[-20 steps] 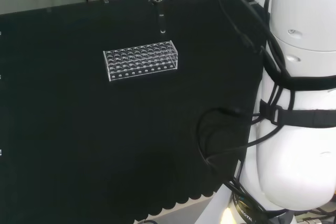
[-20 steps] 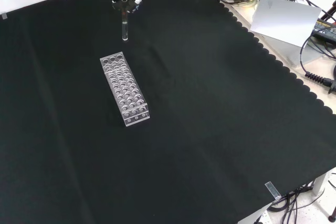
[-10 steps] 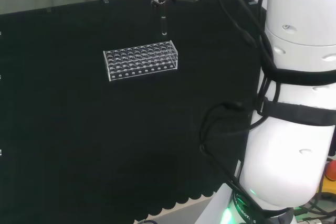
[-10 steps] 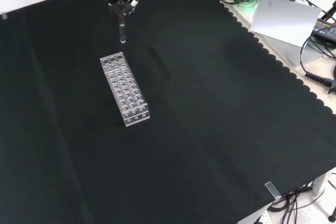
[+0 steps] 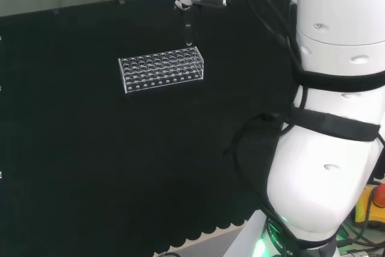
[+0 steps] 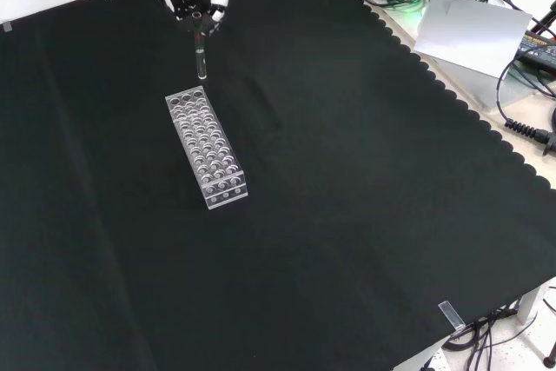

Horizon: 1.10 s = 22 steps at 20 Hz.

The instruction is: Put the test tube back in the rack.

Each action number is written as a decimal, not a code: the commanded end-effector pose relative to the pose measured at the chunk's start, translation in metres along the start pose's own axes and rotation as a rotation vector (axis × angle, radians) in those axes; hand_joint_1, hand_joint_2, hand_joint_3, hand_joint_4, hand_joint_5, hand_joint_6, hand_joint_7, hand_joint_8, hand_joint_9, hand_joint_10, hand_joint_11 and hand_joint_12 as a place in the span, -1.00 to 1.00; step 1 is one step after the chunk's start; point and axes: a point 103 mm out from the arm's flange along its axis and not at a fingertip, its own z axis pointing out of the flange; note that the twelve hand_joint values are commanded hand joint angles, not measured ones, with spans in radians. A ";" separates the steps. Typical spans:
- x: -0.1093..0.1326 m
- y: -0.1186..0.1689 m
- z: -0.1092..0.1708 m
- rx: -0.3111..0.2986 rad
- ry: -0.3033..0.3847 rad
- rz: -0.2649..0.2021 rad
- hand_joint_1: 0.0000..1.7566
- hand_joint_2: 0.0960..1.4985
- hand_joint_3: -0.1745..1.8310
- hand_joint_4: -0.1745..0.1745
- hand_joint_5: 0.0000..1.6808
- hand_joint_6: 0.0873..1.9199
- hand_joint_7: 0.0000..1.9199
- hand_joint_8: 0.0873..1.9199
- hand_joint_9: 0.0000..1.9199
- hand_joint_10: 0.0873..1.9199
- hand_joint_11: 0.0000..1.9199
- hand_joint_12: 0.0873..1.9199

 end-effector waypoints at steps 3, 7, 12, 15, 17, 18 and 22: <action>-0.002 0.013 0.018 0.019 0.008 0.003 0.41 -0.32 -0.15 -1.00 0.87 -1.00 0.97 -0.86 0.84 -0.94 0.12 0.08; -0.004 0.017 0.026 0.031 0.008 -0.001 0.41 -0.32 -0.15 -1.00 0.87 -1.00 0.97 -0.86 0.84 -0.94 0.12 0.08; -0.002 0.019 0.034 0.049 0.030 -0.007 0.41 -0.32 -0.15 -1.00 0.87 -1.00 0.97 -0.86 0.84 -0.94 0.12 0.08; -0.006 0.020 0.038 0.056 0.036 -0.004 0.41 -0.32 -0.15 -1.00 0.87 -1.00 0.97 -0.86 0.84 -0.94 0.12 0.08; -0.009 0.020 0.040 0.060 0.038 0.000 0.41 -0.32 -0.15 -1.00 0.87 -1.00 0.97 -0.86 0.84 -0.94 0.12 0.08; -0.010 0.020 0.041 0.061 0.036 0.000 0.41 -0.32 -0.15 -1.00 0.87 -1.00 0.97 -0.86 0.84 -0.94 0.12 0.08; -0.016 0.021 0.041 0.063 0.028 0.006 0.41 -0.32 -0.14 -1.00 0.87 -1.00 0.97 -0.86 0.84 -0.94 0.12 0.08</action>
